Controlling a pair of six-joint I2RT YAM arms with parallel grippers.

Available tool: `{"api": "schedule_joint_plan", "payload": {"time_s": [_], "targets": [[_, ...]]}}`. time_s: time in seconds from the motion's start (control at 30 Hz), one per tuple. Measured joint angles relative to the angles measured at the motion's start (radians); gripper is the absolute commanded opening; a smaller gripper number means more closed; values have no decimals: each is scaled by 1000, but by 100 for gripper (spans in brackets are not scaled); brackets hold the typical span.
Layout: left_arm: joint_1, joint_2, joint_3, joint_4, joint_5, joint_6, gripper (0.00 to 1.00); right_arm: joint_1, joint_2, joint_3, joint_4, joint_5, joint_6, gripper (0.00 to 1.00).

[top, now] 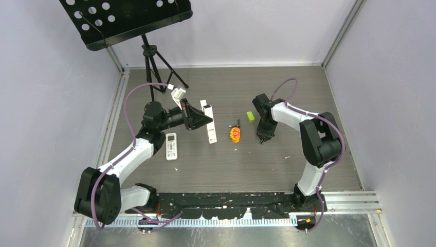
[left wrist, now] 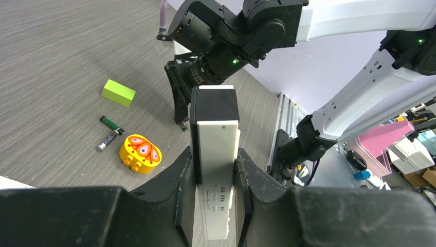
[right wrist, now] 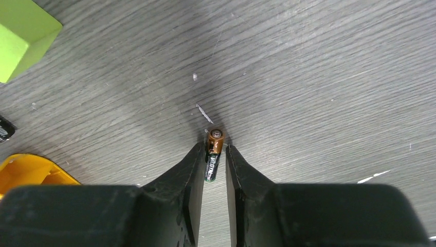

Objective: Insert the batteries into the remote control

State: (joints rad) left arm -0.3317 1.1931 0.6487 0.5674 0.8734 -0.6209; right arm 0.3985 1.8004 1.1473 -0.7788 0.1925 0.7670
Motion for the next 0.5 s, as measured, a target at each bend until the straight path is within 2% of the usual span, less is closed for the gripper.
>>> {"api": "schedule_joint_plan", "payload": {"time_s": [0.1, 0.17, 0.37, 0.5], "targets": [[0, 0, 0, 0, -2, -1, 0, 1, -7, -11, 14, 4, 14, 11], [0, 0, 0, -1, -7, -3, 0, 2, -12, -16, 18, 10, 21, 6], [-5, 1, 8, -21, -37, -15, 0, 45, -56, -35, 46, 40, 17, 4], [-9, 21, 23, -5, -52, -62, 0, 194, -171, -5, 63, 118, -21, 4]]}}
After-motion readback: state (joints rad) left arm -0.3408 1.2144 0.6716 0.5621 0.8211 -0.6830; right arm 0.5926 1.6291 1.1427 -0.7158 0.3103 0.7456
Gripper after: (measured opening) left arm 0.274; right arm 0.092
